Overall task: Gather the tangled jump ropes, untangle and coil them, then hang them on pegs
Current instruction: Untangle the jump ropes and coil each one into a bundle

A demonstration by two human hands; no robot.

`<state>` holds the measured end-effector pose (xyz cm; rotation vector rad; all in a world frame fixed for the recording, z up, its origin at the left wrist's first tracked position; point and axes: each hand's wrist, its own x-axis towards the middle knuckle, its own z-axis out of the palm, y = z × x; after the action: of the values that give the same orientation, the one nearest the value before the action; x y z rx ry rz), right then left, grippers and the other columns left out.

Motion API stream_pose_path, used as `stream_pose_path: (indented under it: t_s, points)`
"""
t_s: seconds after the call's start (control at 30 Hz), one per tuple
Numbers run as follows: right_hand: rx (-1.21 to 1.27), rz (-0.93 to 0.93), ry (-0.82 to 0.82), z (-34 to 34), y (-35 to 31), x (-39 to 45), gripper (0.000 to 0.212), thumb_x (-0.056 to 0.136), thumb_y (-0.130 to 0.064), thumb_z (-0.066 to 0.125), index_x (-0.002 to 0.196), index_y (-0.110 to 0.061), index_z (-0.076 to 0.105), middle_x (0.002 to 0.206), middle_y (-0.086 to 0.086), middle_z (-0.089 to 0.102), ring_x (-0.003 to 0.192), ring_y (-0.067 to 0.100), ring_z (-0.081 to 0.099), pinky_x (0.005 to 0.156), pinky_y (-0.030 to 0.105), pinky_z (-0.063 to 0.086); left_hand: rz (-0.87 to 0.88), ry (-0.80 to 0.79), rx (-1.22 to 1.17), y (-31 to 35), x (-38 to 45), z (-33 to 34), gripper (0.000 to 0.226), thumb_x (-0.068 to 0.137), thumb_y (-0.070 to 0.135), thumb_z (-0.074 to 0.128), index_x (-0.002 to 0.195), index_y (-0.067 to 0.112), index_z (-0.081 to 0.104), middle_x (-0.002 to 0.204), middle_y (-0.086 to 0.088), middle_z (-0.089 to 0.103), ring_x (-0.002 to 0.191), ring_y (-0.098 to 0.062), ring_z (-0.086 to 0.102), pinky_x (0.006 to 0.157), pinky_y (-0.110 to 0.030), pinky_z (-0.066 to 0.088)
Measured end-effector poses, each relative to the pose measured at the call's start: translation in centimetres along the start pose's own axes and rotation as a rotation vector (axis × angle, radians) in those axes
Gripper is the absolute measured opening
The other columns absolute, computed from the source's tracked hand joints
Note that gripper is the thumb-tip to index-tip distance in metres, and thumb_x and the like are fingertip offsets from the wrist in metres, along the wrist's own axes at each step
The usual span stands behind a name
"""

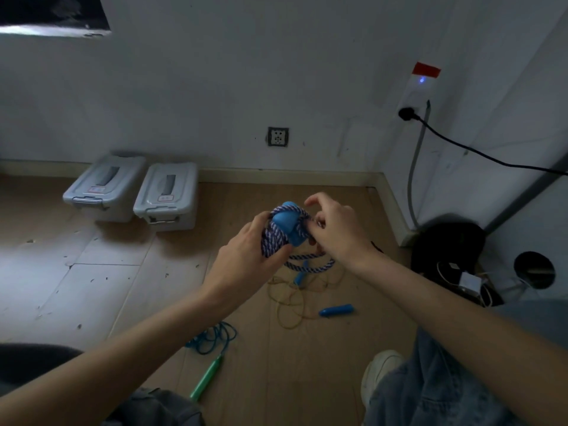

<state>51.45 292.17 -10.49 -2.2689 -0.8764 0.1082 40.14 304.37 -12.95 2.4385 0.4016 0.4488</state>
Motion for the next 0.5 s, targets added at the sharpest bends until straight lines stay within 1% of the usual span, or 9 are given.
stream_pose_path:
  t_s: [0.07, 0.13, 0.2, 0.23, 0.27, 0.33, 0.37, 0.43, 0.5]
  points:
    - [-0.191, -0.074, -0.047, -0.3, 0.2, 0.0, 0.012, 0.089, -0.012, 0.058, 0.098, -0.008, 0.064, 0.086, 0.009, 0.068, 0.065, 0.016, 0.058, 0.052, 0.02, 0.039, 0.035, -0.046, 0.065, -0.2, -0.3, 0.0, 0.061, 0.083, 0.05, 0.054, 0.136, 0.029, 0.031, 0.125, 0.005, 0.053, 0.095, -0.011, 0.055, 0.076, -0.023, 0.041]
    - [-0.405, -0.126, -0.102, -0.5, 0.5, -0.3, 0.012, 0.087, -0.02, 0.06, 0.092, -0.011, 0.063, 0.088, 0.006, 0.066, 0.077, 0.02, 0.06, 0.057, 0.022, 0.033, 0.076, -0.113, 0.111, -0.4, -0.7, 0.0, 0.063, 0.083, 0.05, 0.053, 0.137, 0.028, 0.03, 0.128, 0.005, 0.052, 0.103, -0.014, 0.056, 0.079, -0.024, 0.042]
    - [-0.601, -0.183, -0.182, -0.4, 0.8, -0.6, 0.016, 0.087, -0.03, 0.058, 0.091, -0.014, 0.057, 0.09, 0.004, 0.06, 0.084, 0.022, 0.058, 0.061, 0.027, 0.033, 0.104, -0.186, 0.126, -0.6, -0.8, -0.1, 0.063, 0.083, 0.05, 0.053, 0.137, 0.027, 0.032, 0.126, 0.005, 0.054, 0.098, -0.013, 0.057, 0.078, -0.025, 0.046]
    - [-0.619, -0.198, -0.216, -0.3, 1.0, -0.8, 0.016, 0.088, -0.031, 0.056, 0.09, -0.016, 0.052, 0.089, 0.004, 0.055, 0.083, 0.022, 0.056, 0.061, 0.029, 0.033, 0.11, -0.221, 0.116, -0.7, -0.8, -0.2, 0.062, 0.083, 0.05, 0.054, 0.136, 0.027, 0.033, 0.122, 0.005, 0.055, 0.09, -0.011, 0.057, 0.074, -0.023, 0.046]
    - [-0.581, -0.208, -0.239, -0.2, 1.0, -1.0, 0.017, 0.088, -0.029, 0.057, 0.089, -0.018, 0.044, 0.086, 0.002, 0.05, 0.081, 0.021, 0.053, 0.061, 0.029, 0.034, 0.117, -0.252, 0.1, -0.8, -0.7, -0.4, 0.061, 0.083, 0.05, 0.054, 0.135, 0.027, 0.034, 0.118, 0.005, 0.057, 0.081, -0.006, 0.056, 0.069, -0.019, 0.045]
    - [-0.445, -0.233, -0.23, 0.0, 0.9, -1.2, 0.026, 0.087, -0.019, 0.057, 0.092, -0.019, 0.032, 0.079, 0.0, 0.05, 0.07, 0.02, 0.054, 0.054, 0.028, 0.035, 0.119, -0.31, 0.033, -1.1, -0.3, -0.8, 0.058, 0.082, 0.048, 0.056, 0.133, 0.028, 0.037, 0.106, 0.007, 0.06, 0.068, 0.002, 0.054, 0.059, -0.012, 0.042]
    - [-0.4, -0.25, -0.206, 0.0, 0.8, -1.2, 0.028, 0.086, -0.014, 0.057, 0.094, -0.019, 0.03, 0.075, 0.0, 0.052, 0.064, 0.02, 0.054, 0.05, 0.027, 0.035, 0.1, -0.34, -0.025, -1.2, 0.0, -1.0, 0.057, 0.082, 0.046, 0.056, 0.133, 0.028, 0.037, 0.101, 0.008, 0.059, 0.067, 0.003, 0.056, 0.055, -0.01, 0.043]
    - [-0.358, -0.254, -0.151, -0.5, 0.5, -1.2, 0.024, 0.084, -0.009, 0.058, 0.094, -0.017, 0.037, 0.07, 0.0, 0.054, 0.058, 0.018, 0.053, 0.046, 0.025, 0.038, 0.051, -0.397, -0.134, -1.4, 0.3, -1.3, 0.056, 0.083, 0.043, 0.057, 0.134, 0.03, 0.036, 0.101, 0.007, 0.057, 0.072, 0.004, 0.057, 0.053, -0.008, 0.045]
    - [-0.298, -0.237, -0.045, -1.1, 0.5, -1.3, 0.02, 0.083, -0.007, 0.06, 0.089, -0.017, 0.044, 0.067, -0.005, 0.053, 0.056, 0.01, 0.052, 0.044, 0.016, 0.039, 0.032, -0.396, -0.205, -1.5, 0.6, -1.3, 0.055, 0.084, 0.042, 0.057, 0.133, 0.032, 0.035, 0.098, 0.01, 0.055, 0.074, 0.007, 0.057, 0.053, -0.004, 0.044]
